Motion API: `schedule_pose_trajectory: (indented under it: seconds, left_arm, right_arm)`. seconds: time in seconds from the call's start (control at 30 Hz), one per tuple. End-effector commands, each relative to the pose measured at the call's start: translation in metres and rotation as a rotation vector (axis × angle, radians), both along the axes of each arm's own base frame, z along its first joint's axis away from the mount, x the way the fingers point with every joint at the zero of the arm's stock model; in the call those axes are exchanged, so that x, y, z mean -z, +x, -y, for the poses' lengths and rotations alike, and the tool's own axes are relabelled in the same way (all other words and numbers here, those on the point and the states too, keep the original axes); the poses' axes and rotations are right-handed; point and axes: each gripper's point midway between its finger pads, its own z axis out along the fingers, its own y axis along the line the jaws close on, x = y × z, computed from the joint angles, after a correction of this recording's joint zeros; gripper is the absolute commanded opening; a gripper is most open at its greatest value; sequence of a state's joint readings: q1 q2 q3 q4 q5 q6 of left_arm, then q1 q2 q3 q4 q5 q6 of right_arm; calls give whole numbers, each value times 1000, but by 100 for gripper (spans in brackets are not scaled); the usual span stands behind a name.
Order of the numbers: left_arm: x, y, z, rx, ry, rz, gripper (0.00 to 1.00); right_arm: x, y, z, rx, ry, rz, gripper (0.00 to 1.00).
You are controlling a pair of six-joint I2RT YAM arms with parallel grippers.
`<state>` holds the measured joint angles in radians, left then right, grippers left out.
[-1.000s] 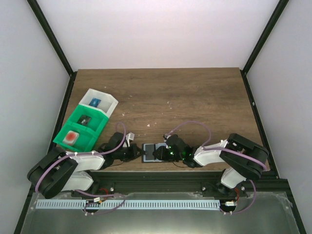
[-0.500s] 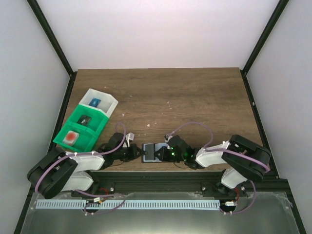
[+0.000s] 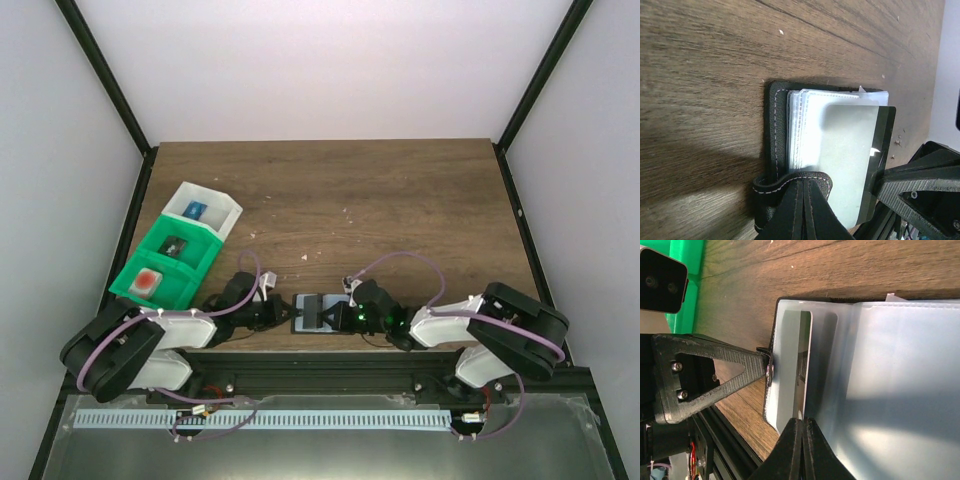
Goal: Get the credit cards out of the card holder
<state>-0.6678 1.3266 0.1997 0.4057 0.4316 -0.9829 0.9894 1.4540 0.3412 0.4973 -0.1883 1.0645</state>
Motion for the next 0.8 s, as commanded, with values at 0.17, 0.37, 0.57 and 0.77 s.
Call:
schedule_pose_trajectory:
  seconds: [0.17,0.37,0.57,0.77]
  left_arm:
    - [19,-8,-13,-18,67,-39,0]
    - [13,-3,-13,-23,75,-18,0]
    - [-2,5,-12,-34,76,29,0]
    - [-35,17,-5,-6,46,147,19]
  right_arm:
    - [3,2,24,73,-25,-9,1]
    - [-11,5,30,95,-7,20,0]
    - [-17,6,37,107,-24,39,0]
    - [-33,3,42,134,15,30,0]
